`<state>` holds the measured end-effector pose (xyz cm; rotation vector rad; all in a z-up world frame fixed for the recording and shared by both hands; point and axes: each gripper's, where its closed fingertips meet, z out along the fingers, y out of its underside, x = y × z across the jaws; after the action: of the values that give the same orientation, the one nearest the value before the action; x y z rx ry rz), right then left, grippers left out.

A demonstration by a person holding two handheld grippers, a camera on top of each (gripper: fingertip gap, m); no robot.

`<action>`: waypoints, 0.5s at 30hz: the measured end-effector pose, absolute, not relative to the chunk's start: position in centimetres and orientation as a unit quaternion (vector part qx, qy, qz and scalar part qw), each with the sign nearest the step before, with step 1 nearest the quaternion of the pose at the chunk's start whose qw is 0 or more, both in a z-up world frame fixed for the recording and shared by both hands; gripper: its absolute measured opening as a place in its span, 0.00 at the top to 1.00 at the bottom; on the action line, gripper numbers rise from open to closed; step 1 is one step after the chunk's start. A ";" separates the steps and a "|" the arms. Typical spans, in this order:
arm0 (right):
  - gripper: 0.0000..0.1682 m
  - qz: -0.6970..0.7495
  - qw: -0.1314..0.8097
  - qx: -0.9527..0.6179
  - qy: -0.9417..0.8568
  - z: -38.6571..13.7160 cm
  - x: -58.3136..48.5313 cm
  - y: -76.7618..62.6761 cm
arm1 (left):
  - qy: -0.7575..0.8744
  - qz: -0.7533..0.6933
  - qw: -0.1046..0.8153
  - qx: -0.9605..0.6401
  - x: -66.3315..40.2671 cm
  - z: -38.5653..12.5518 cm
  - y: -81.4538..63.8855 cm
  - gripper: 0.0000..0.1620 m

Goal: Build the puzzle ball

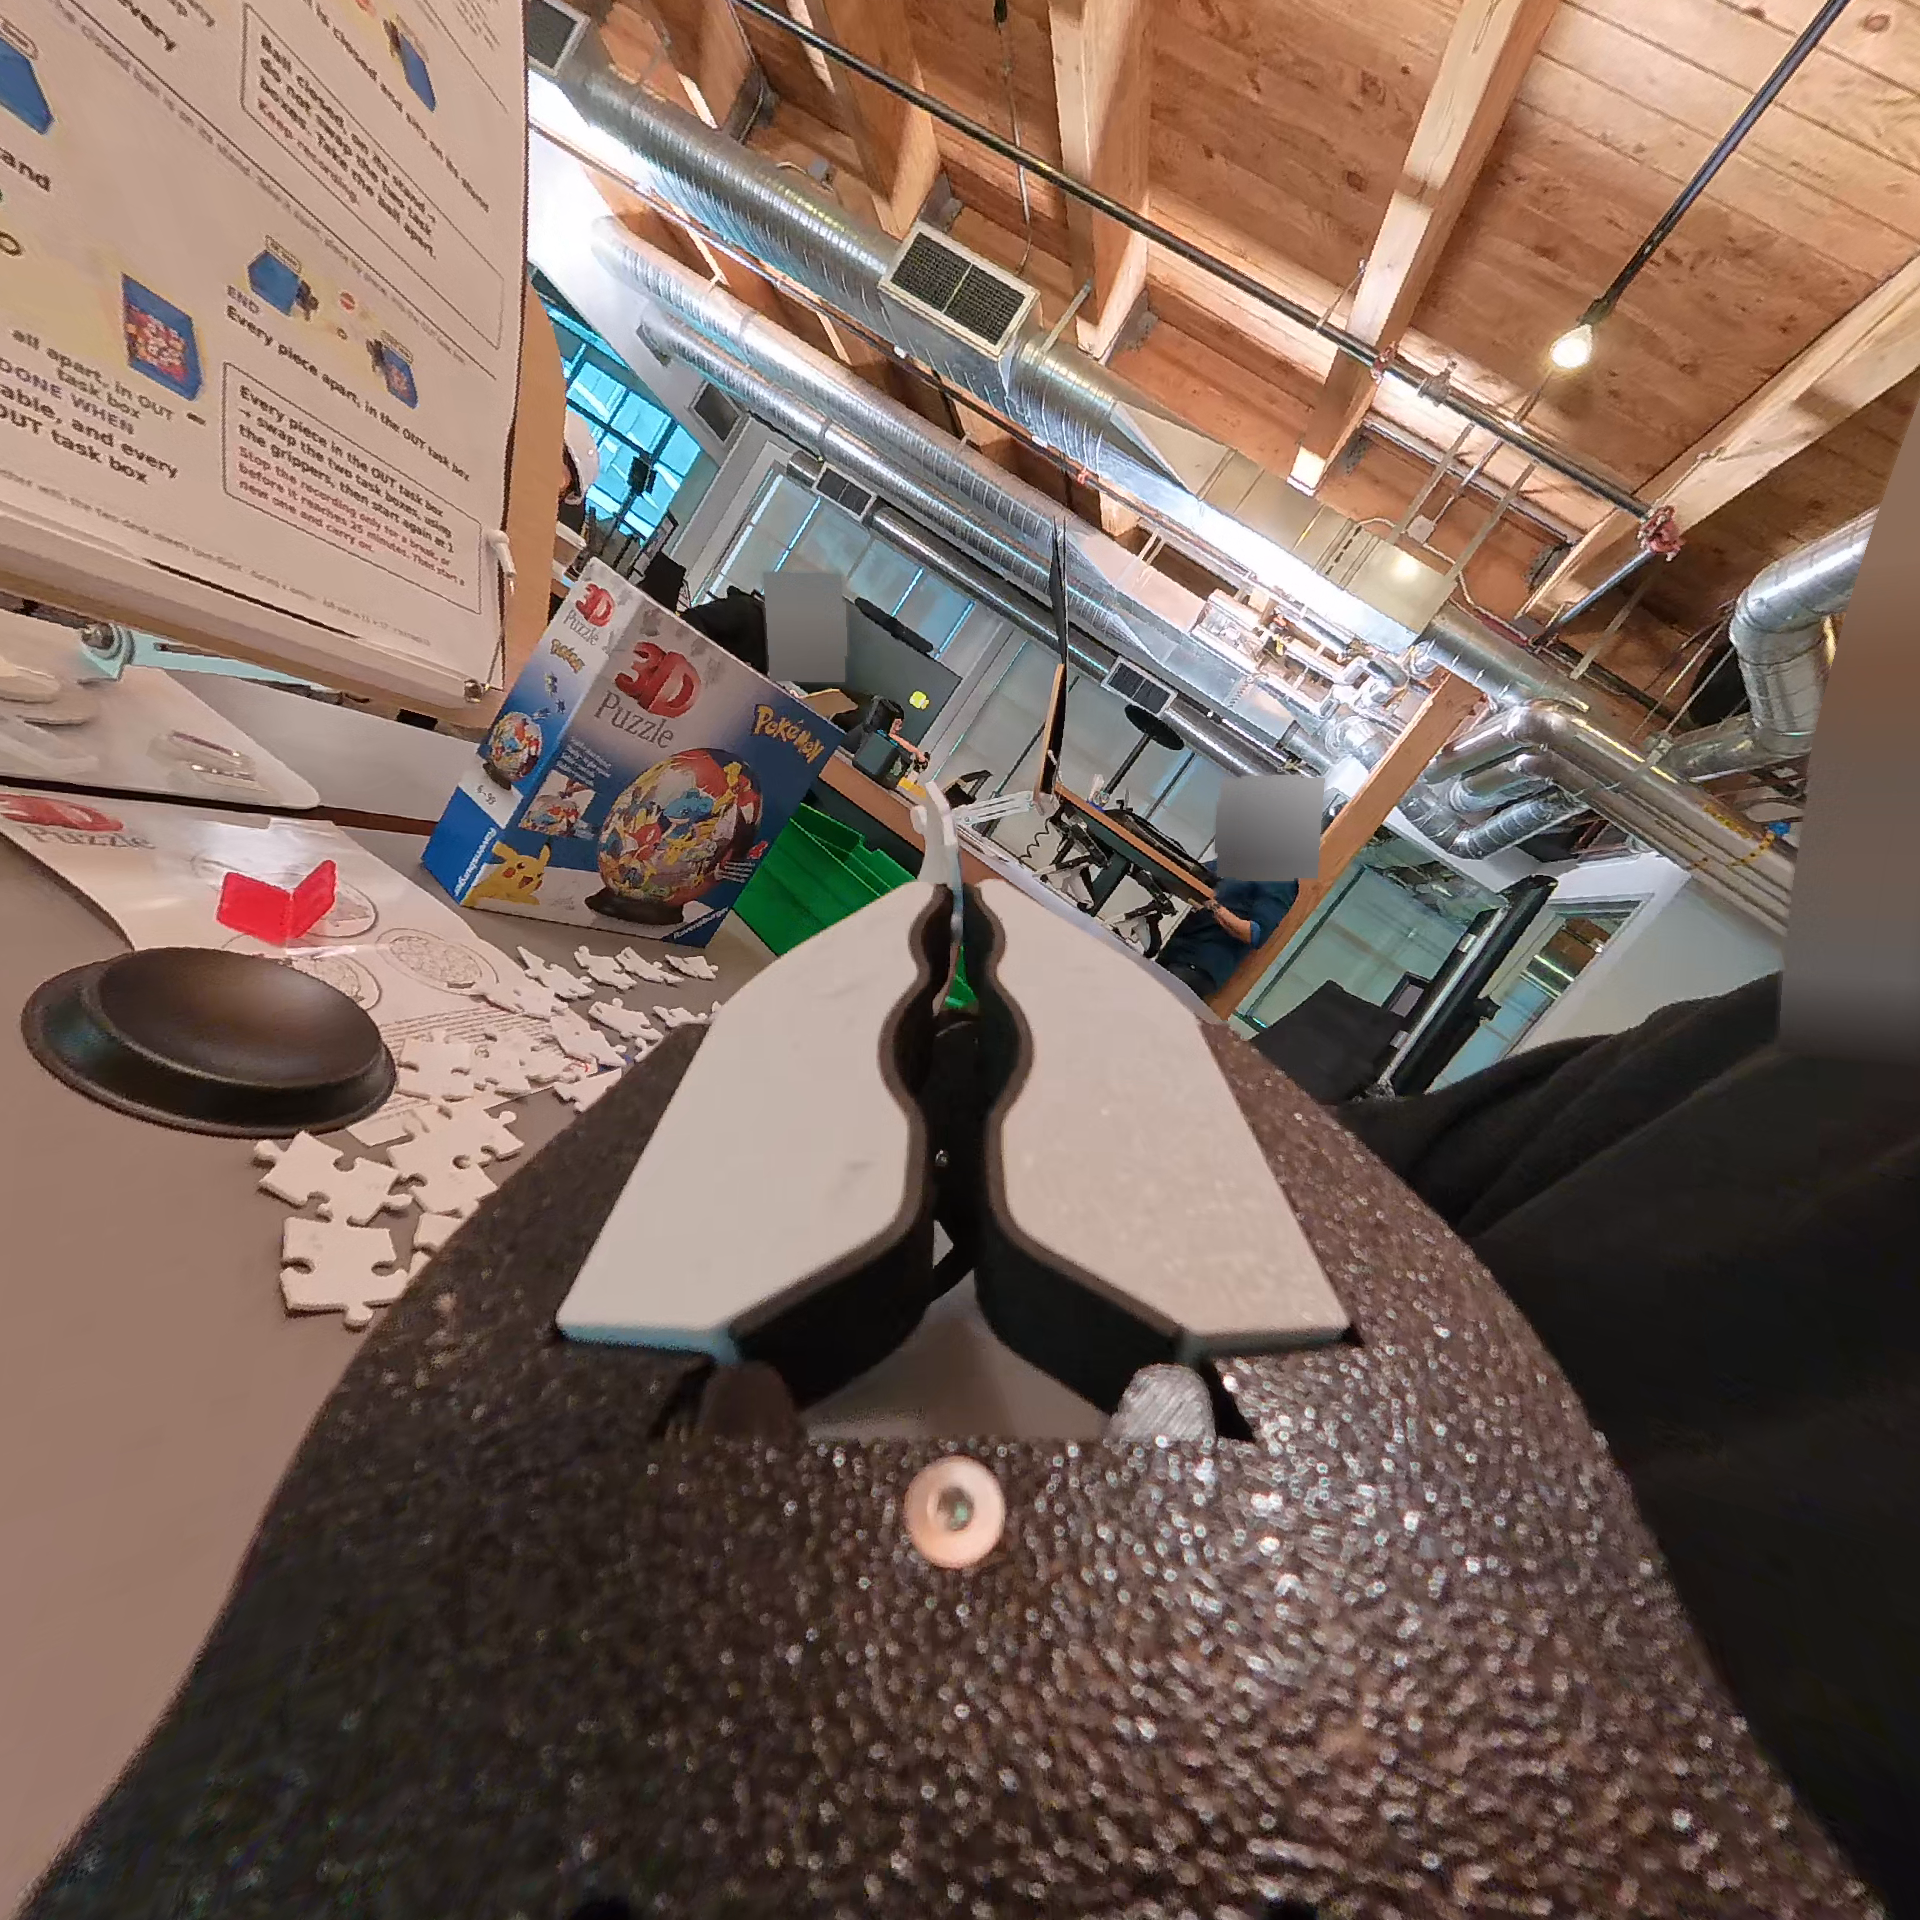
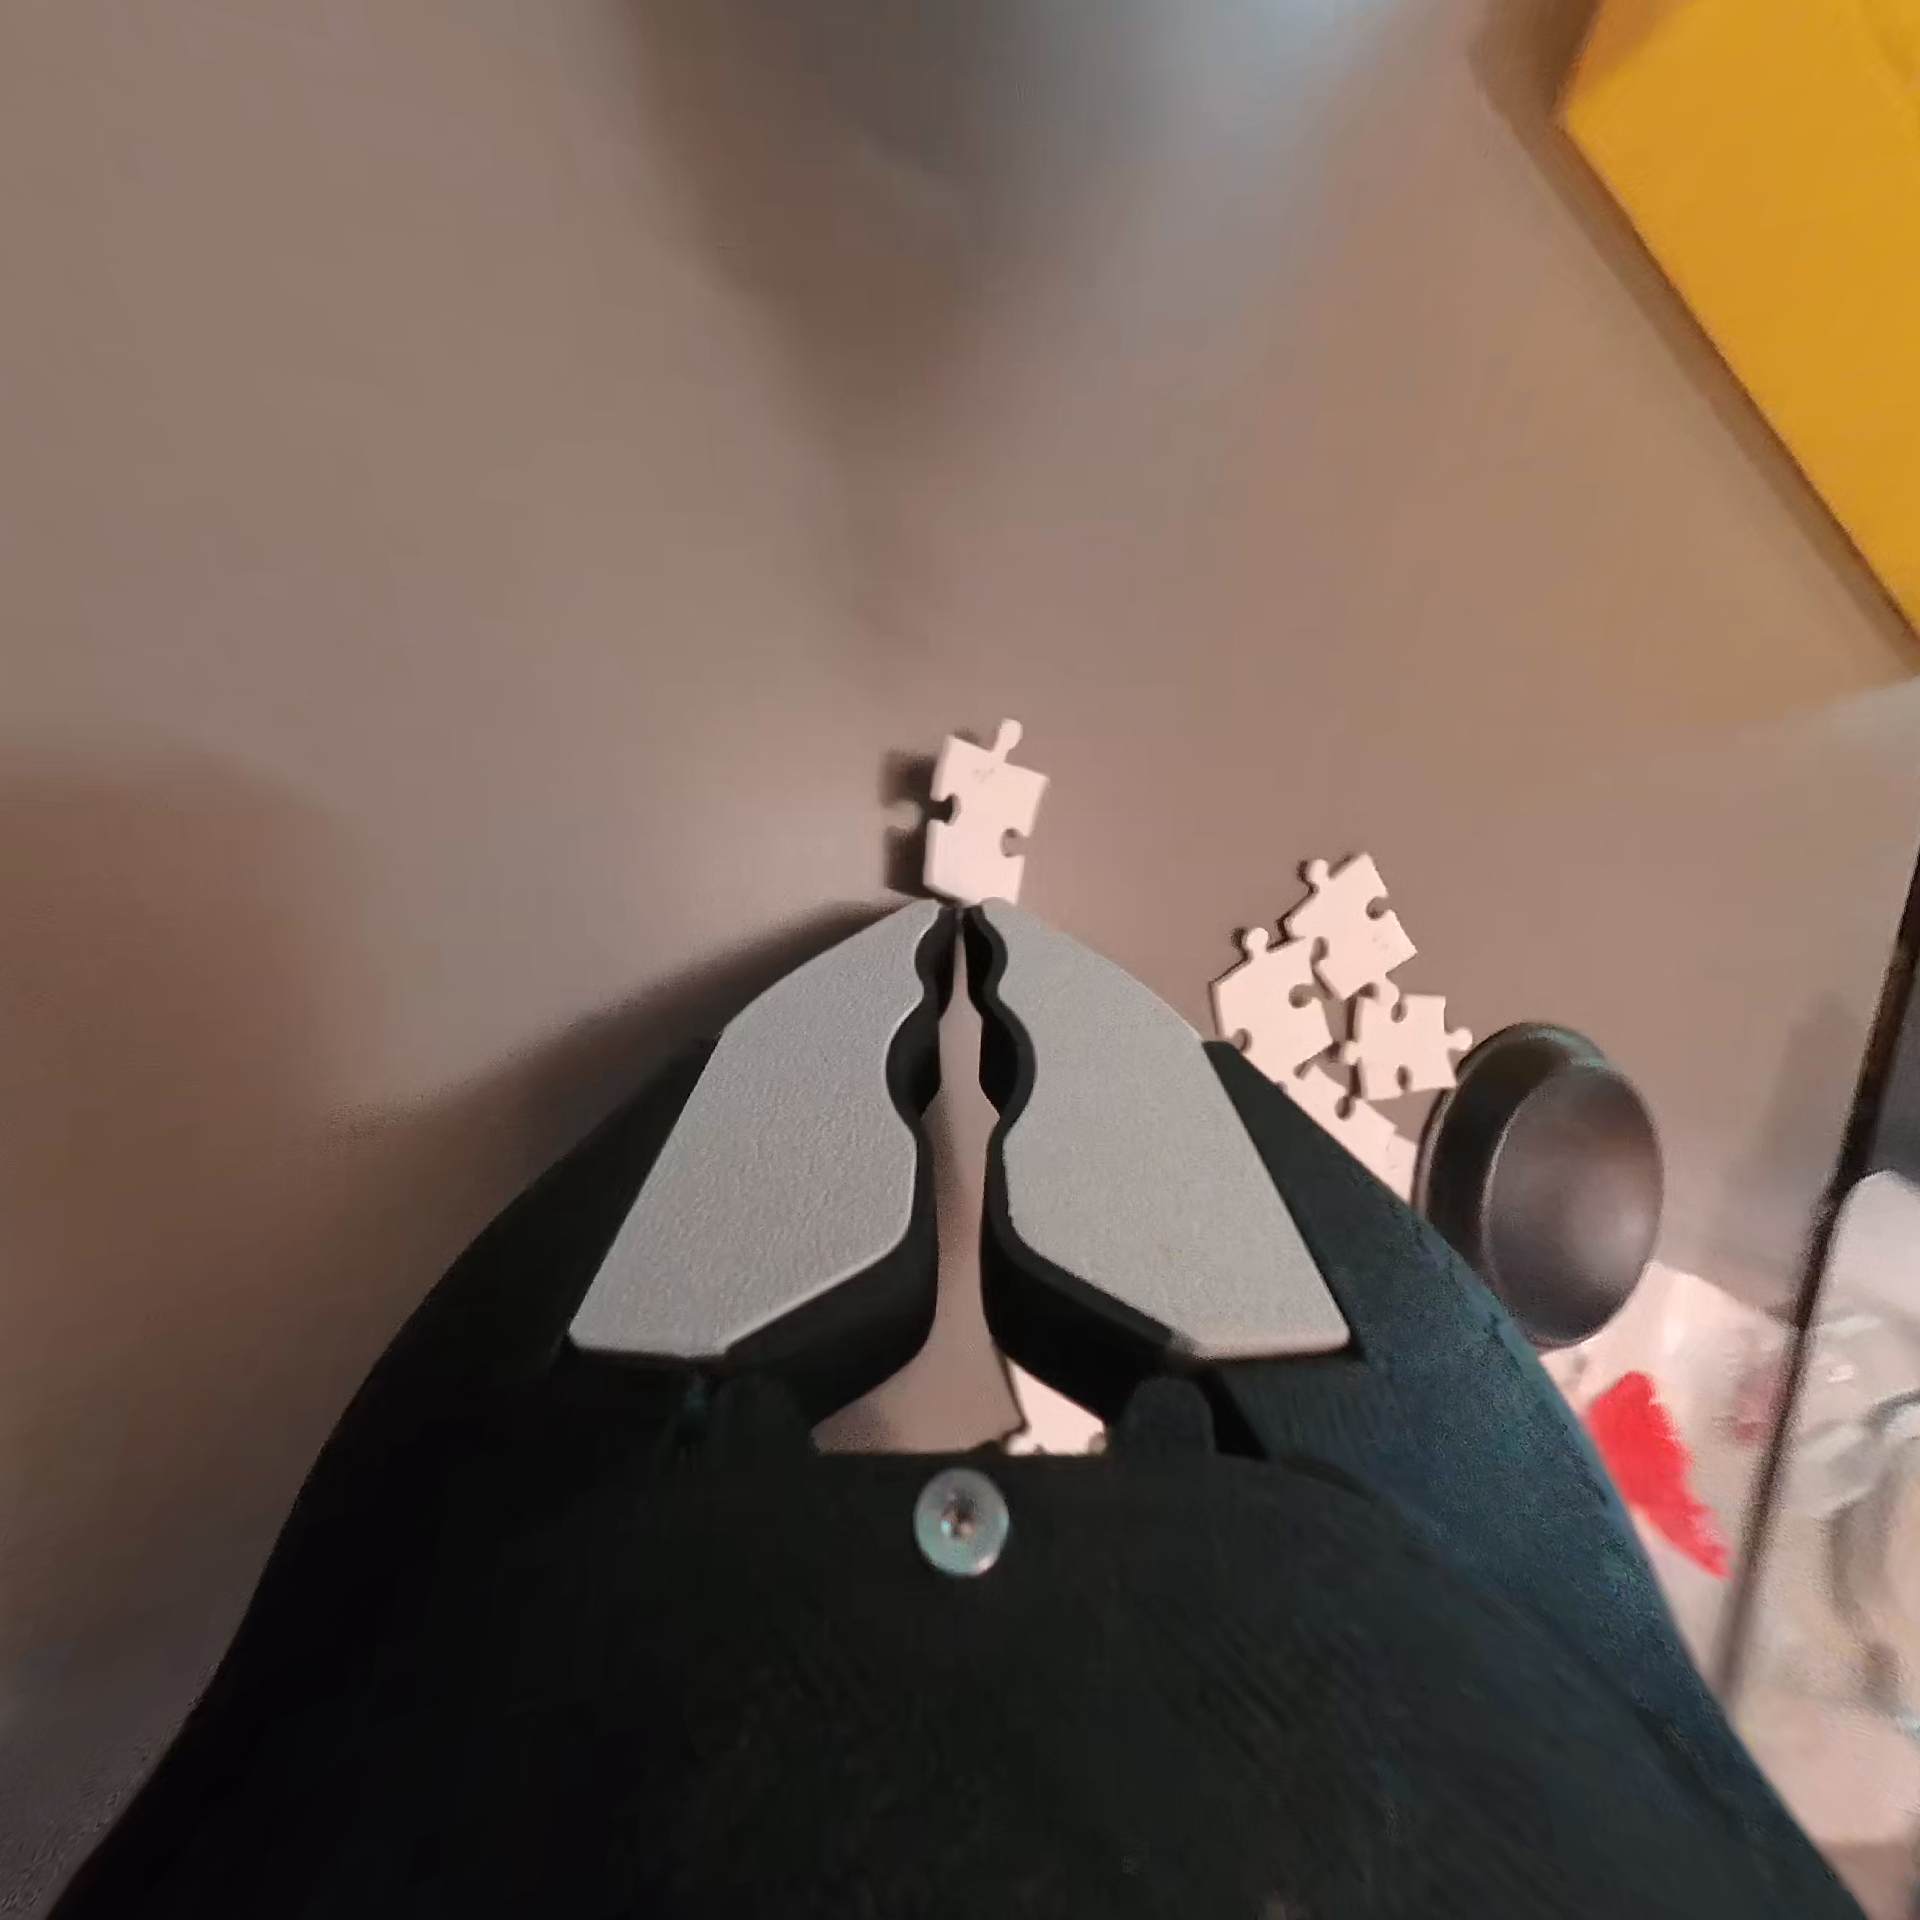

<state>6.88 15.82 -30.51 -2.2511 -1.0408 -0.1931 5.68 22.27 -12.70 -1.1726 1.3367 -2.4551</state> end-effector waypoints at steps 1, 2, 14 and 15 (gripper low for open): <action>0.99 -0.046 0.349 -0.864 -0.360 -29.9 6.8 16.1 | 0.437 -0.809 0.056 -0.388 5.7 -12.7 22.4 0.99; 0.99 -0.003 0.381 -0.868 -0.319 -29.0 6.6 16.3 | 0.434 -0.810 0.058 -0.390 5.7 -12.6 22.6 0.99; 1.00 0.457 0.629 -0.628 0.020 -16.0 8.2 15.6 | 0.355 -0.863 0.046 -0.357 5.7 -11.3 22.7 0.99; 1.00 0.478 0.630 -0.612 0.017 -15.5 7.7 15.5 | 0.347 -0.868 0.042 -0.353 5.8 -11.2 22.5 0.99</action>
<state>7.75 15.51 -15.48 -1.4014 0.0390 1.0955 5.77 22.48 -11.23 -1.0814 1.0628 -2.6543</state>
